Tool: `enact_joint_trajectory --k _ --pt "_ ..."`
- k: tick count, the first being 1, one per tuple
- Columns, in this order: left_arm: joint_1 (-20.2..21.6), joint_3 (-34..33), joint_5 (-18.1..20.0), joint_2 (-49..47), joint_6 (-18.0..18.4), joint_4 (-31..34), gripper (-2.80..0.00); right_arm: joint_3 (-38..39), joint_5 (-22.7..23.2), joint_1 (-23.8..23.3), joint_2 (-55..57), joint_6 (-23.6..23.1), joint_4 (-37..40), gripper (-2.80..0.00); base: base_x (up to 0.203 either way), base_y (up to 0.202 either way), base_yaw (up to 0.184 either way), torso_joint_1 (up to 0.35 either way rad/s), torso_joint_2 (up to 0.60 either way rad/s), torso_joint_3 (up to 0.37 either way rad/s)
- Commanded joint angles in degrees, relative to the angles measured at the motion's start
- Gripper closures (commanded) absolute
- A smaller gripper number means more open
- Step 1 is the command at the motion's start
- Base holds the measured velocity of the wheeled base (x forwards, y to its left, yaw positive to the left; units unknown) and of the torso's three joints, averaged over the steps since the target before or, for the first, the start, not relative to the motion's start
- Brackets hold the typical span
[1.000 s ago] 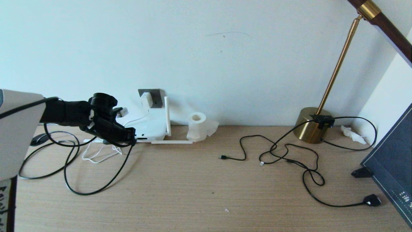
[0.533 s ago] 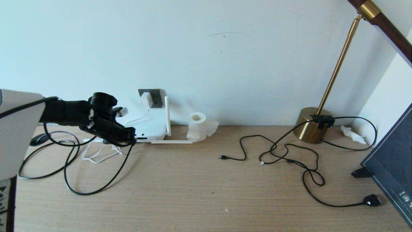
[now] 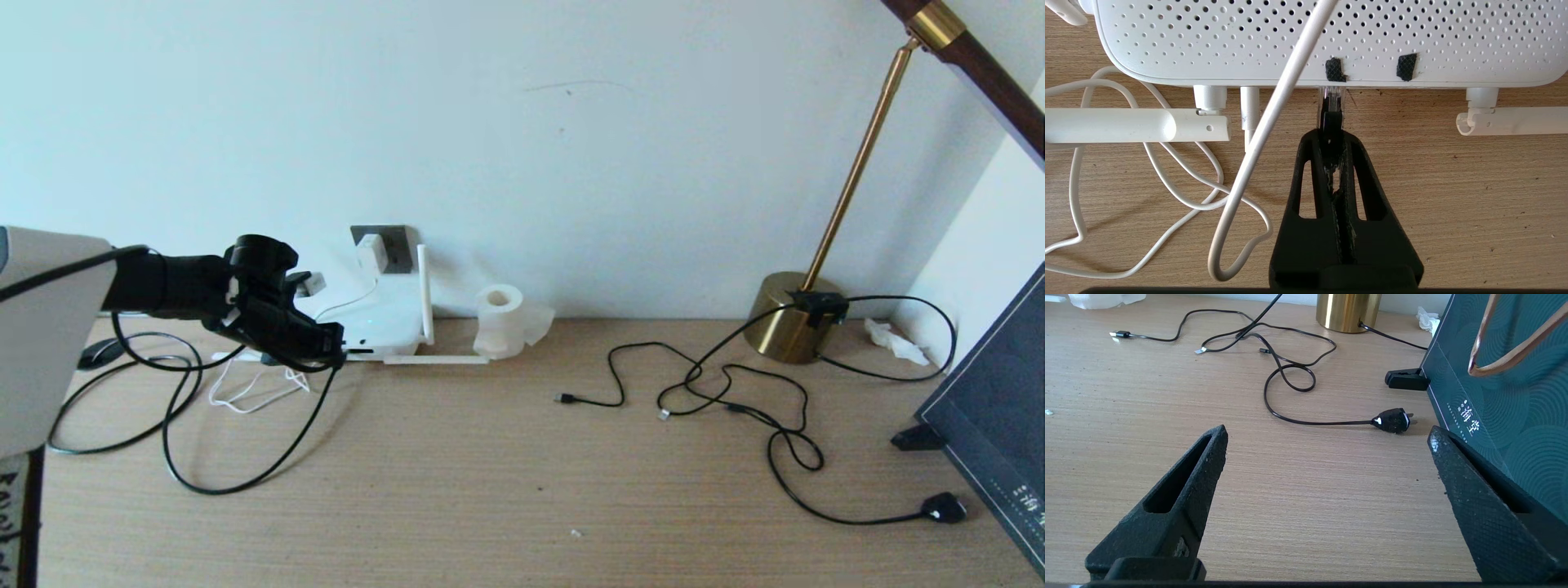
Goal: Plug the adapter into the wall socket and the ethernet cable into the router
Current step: Plug cable into router interface
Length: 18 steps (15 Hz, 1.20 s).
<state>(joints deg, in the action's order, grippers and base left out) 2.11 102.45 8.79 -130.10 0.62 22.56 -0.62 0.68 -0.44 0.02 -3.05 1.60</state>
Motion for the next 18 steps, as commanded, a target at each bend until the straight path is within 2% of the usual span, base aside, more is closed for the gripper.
enact_joint_trajectory --k 1,18 --pt "0.0 0.0 0.0 -0.2 0.0 0.1 0.0 0.0 0.0 0.0 0.1 0.0 0.1 -2.8 0.0 0.0 0.0 0.0 0.0 0.0" --pt "-0.4 -0.5 0.1 -0.1 -0.4 0.7 0.0 0.0 0.0 0.0 0.1 0.0 0.1 -2.8 0.0 0.0 0.0 0.0 0.0 0.0"
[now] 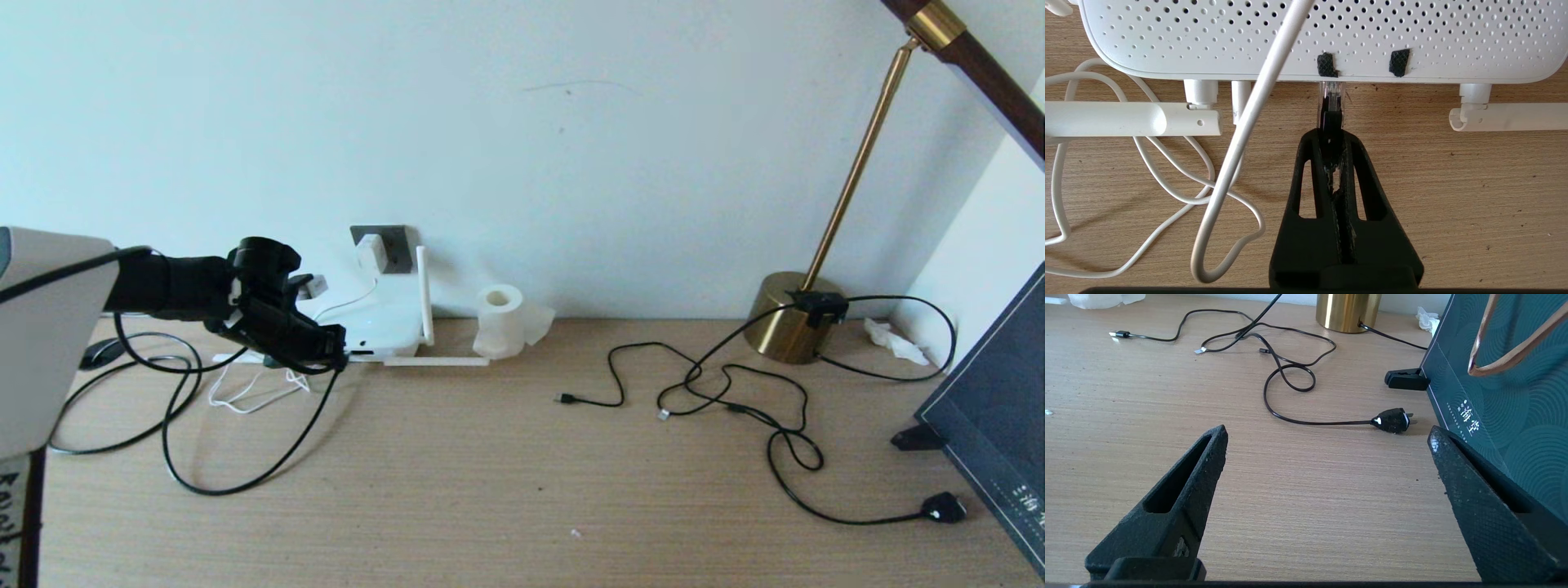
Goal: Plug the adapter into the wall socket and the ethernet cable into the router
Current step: Plug cable into router interface
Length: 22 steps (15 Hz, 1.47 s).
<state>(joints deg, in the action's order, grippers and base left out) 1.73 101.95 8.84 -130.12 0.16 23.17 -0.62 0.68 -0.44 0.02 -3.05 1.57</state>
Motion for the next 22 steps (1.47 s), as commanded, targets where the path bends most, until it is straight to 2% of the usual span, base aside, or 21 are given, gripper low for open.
enact_joint_trajectory --k 1,22 --pt "0.0 0.1 0.0 -0.1 0.0 0.1 0.0 0.0 0.0 0.0 0.1 0.0 0.0 -2.8 0.0 0.0 0.0 0.0 0.0 0.0" --pt "0.3 1.6 0.0 -0.2 0.0 0.2 0.0 0.0 0.0 0.0 0.1 0.0 0.0 -2.8 0.0 0.0 0.0 0.0 0.0 0.0"
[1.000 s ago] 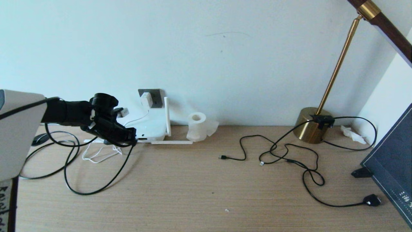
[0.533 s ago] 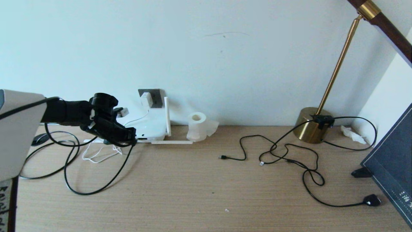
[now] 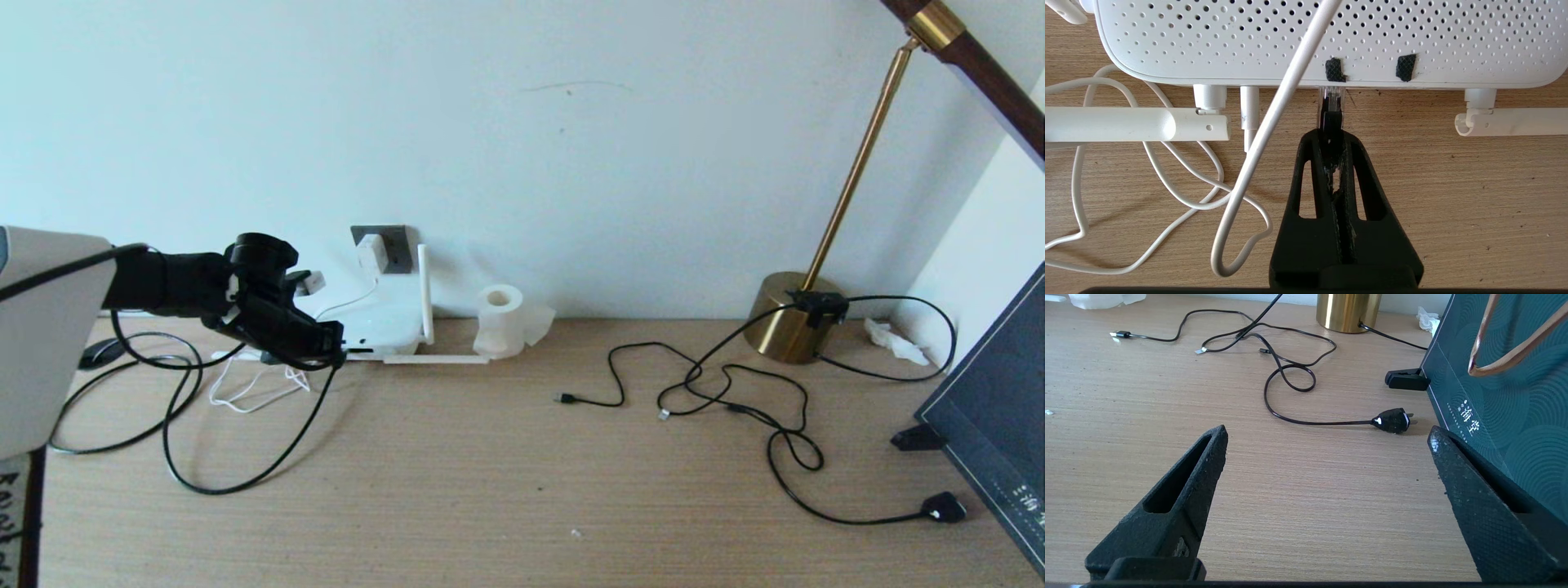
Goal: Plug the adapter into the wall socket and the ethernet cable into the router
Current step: Plug cable into router interface
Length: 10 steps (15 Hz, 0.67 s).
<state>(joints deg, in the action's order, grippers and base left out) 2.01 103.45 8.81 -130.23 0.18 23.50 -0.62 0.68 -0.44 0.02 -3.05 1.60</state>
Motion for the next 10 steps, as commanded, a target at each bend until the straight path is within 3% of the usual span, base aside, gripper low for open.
enact_joint_trajectory --k 1,10 --pt "0.0 0.1 0.1 -0.1 0.0 -0.1 0.0 0.0 0.0 0.0 0.0 0.0 0.0 -2.8 0.0 0.0 0.0 0.0 0.0 0.0" --pt "0.2 0.0 0.1 0.0 0.0 0.0 0.0 0.0 0.0 0.0 0.0 0.0 0.0 -2.8 0.0 0.0 0.0 0.0 0.0 0.0"
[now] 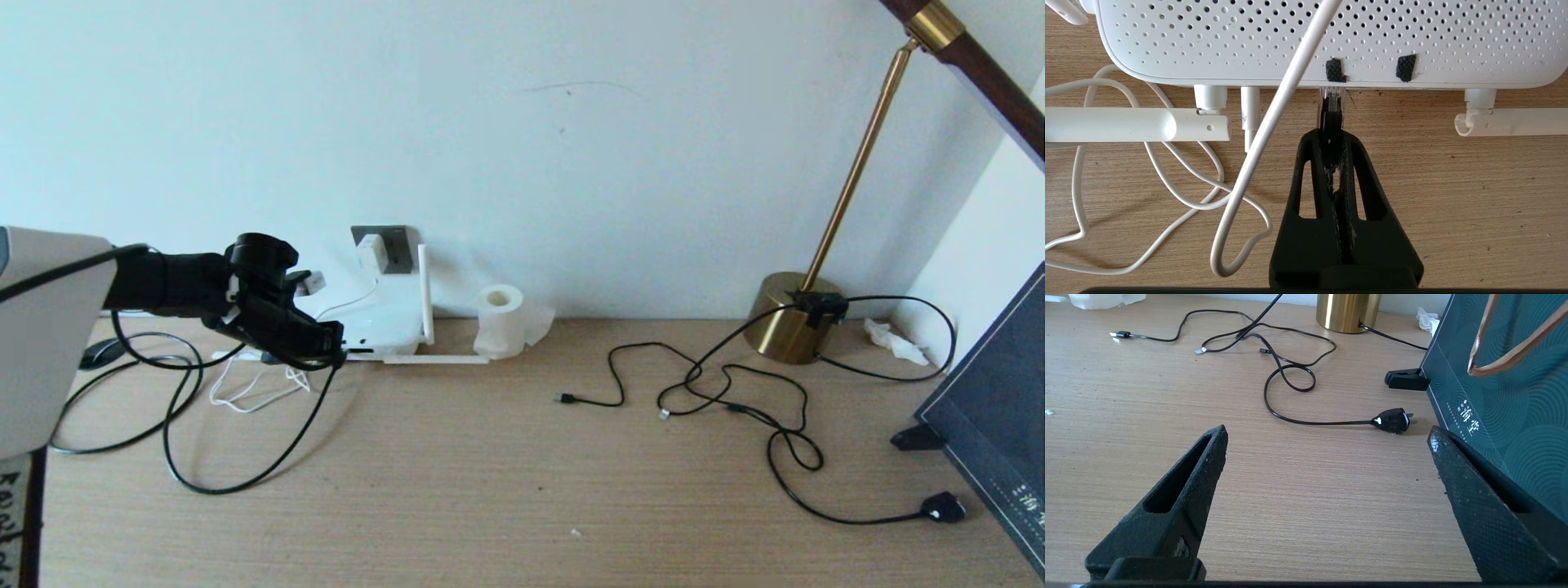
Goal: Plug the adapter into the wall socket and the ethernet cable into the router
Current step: Plug cable into router interface
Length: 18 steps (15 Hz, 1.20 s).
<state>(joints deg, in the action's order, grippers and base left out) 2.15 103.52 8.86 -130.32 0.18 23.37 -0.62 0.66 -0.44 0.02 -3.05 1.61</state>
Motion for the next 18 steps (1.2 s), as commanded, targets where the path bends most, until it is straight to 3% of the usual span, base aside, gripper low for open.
enact_joint_trajectory --k 1,18 --pt "0.2 -0.1 0.0 0.2 0.0 0.1 0.0 0.0 0.0 0.0 0.1 0.0 0.0 -2.8 0.0 0.0 0.0 0.0 0.0 0.0" --pt "0.3 1.2 0.0 -0.1 0.1 0.1 0.0 0.0 0.0 0.0 0.1 0.0 0.0 -2.8 0.0 0.0 0.0 0.0 0.0 0.0"
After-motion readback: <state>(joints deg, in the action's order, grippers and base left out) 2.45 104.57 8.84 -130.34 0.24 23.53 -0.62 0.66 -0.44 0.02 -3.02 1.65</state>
